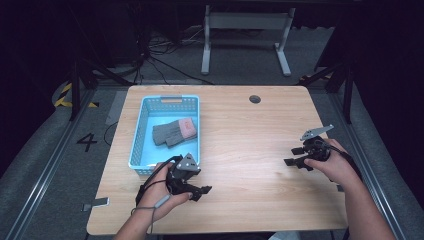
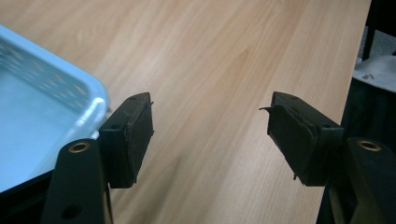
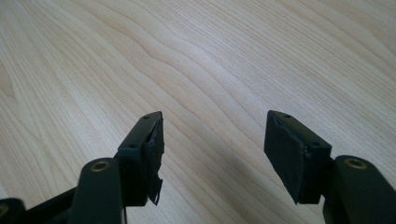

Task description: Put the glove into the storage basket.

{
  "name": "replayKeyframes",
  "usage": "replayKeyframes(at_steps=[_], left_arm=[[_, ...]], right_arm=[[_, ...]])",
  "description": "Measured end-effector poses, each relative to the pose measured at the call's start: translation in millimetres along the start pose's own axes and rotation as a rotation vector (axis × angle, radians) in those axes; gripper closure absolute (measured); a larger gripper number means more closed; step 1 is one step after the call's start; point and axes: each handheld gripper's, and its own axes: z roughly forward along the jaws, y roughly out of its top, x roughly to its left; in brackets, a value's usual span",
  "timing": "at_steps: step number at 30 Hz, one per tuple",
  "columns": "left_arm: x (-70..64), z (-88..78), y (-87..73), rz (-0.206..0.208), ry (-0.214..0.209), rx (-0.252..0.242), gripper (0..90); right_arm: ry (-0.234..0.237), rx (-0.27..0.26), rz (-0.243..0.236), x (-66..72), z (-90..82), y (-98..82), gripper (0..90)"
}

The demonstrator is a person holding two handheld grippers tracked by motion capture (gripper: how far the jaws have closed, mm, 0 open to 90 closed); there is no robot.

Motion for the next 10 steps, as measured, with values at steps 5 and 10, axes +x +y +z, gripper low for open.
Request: replayKeyframes(at_steps=[5,10], left_arm=[[-0.1,10.5,-10.5,0.012,-0.019,0.057,30.6],[-4.5,14.2,-18.0,0.020,-0.031,0.041,25.4]], right_arm=[[-0.004,-0.003,0.006,-0.1,0.0,1.1,38.2],[-0.007,-0.001,-0.001,0.3,4.5,4.0,38.1]])
